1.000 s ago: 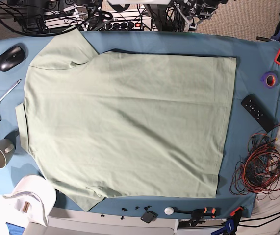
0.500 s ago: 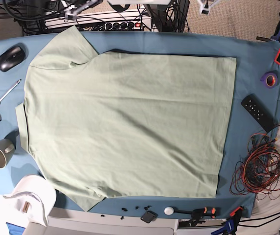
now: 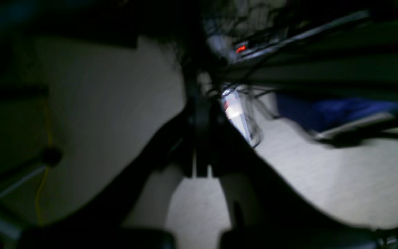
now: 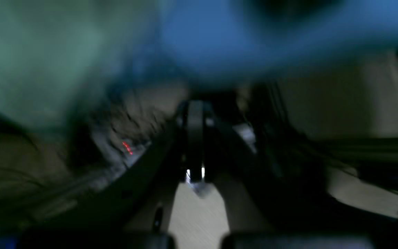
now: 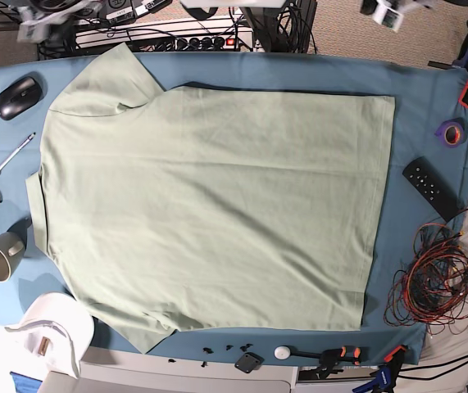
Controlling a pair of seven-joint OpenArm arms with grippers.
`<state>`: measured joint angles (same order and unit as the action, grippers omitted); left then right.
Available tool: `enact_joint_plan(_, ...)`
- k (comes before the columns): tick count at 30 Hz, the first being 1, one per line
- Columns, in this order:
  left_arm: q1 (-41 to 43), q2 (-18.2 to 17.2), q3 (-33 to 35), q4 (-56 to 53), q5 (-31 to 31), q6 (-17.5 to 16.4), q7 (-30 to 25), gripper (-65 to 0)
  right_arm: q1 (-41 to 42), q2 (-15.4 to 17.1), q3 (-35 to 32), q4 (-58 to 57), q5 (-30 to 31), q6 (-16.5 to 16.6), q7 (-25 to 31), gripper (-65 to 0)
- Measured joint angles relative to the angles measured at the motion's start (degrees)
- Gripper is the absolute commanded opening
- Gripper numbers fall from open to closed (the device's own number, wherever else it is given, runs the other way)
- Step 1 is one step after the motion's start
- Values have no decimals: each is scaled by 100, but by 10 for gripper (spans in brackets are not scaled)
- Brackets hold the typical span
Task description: Fold the T-shirt properly
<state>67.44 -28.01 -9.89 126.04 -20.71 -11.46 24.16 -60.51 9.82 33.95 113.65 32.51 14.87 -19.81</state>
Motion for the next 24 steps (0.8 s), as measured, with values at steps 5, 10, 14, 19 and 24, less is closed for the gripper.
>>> enact_joint_plan(5,151,35,-645,866,-597,-970,273,-650,326,-428,1716,979,2835,752,-1139,-650)
enact_joint_plan(10,166,35,-737,800,-525,-1091,402,-650,979,-1047,2682,55,3877,634,-1427,-650)
enact_joint_plan(14,107,68,-739,807,-531,-1091,411,-650,1637,-1014,2726,-1381,4266,623,-1663,-650)
enact_joint_plan(19,-173,68,-739,804,-533,-1088,411,-650,2214,-938,2688,-2218,4721,831,-2223,-650)
enact_joint_plan(24,-245,68,-739,804,-529,-1088,417,-650,2227,-907,2691,-1941,5134,1799,-2524,-650)
